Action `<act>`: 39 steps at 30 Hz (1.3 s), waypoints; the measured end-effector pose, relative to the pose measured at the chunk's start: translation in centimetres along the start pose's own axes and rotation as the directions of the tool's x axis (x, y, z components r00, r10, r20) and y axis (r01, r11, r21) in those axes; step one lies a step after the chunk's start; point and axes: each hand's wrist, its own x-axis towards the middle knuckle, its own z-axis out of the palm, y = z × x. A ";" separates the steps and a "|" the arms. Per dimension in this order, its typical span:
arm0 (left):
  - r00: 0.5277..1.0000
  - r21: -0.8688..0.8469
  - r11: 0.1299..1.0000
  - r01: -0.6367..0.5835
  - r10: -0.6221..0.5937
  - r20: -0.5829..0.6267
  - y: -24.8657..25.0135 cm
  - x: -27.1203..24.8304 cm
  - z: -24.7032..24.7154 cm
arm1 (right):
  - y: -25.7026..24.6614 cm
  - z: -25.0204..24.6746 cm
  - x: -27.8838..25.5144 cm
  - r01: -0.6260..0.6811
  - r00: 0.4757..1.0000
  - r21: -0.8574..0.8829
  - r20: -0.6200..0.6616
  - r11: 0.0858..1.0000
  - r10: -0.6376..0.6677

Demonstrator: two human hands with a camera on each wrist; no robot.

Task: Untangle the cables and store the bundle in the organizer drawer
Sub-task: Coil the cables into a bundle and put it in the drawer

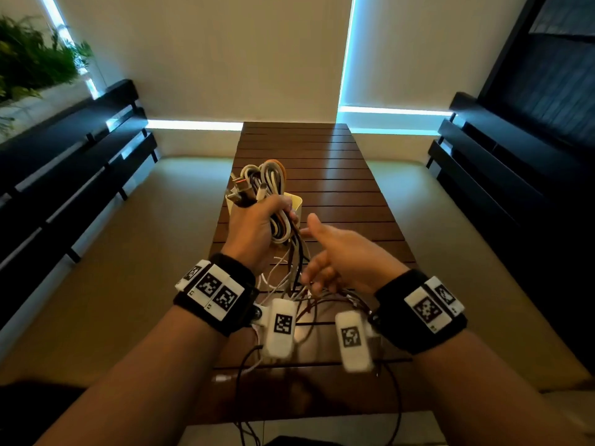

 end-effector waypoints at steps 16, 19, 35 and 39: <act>0.993 -0.202 0.977 0.065 -0.042 0.113 -0.1 -2.0 1.8 | -0.6 1.2 2.5 0.215 0.973 0.691 -0.216 0.690 -0.086; 0.991 -0.255 0.962 0.097 -0.069 0.117 0.0 -2.4 1.6 | -0.7 1.2 2.7 0.257 0.959 0.701 -0.270 0.666 -0.086; 0.974 -0.157 0.961 0.226 -0.217 0.071 0.4 -2.9 1.1 | -0.9 0.8 2.3 0.341 0.913 0.526 -0.384 0.779 -0.140; 0.972 -0.114 0.965 0.235 -0.229 0.061 0.0 -3.0 1.3 | -1.2 1.3 1.5 0.389 0.915 0.564 -0.333 0.728 -0.230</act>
